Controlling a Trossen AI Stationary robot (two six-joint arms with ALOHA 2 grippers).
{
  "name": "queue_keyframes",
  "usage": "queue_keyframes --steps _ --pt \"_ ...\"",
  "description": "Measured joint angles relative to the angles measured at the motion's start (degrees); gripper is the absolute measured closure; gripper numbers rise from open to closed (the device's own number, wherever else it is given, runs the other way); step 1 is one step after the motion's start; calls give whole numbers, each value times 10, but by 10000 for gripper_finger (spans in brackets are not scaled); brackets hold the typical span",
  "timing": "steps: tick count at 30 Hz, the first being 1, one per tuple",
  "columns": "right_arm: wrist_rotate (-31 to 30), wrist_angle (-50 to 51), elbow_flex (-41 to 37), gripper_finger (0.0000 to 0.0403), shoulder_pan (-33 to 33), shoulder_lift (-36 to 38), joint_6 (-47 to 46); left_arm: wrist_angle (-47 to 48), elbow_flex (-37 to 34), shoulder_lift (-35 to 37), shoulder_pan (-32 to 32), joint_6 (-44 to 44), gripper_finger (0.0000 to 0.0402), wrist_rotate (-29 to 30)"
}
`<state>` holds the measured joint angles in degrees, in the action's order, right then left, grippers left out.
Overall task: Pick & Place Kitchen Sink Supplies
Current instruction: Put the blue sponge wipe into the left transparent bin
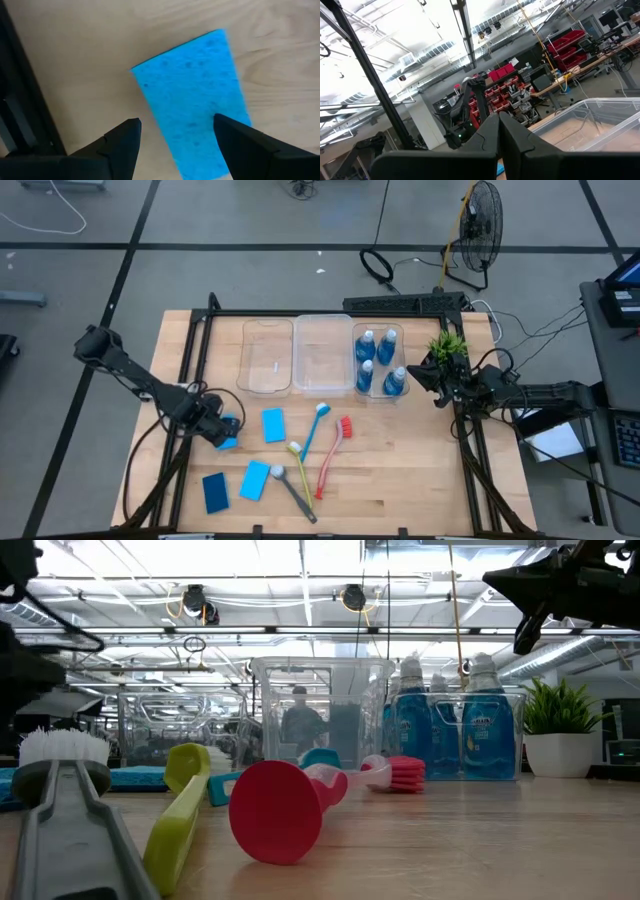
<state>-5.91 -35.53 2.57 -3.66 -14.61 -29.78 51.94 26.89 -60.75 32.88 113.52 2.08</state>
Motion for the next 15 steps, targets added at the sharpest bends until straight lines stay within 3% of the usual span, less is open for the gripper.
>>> queue_keyframes --steps 6,15 --pt "0 0 0 403 0 0 0 -92 -49 3 27 -5 148 18" --pt "0 -2 0 403 0 0 -11 -104 -45 1 33 -13 148 34"
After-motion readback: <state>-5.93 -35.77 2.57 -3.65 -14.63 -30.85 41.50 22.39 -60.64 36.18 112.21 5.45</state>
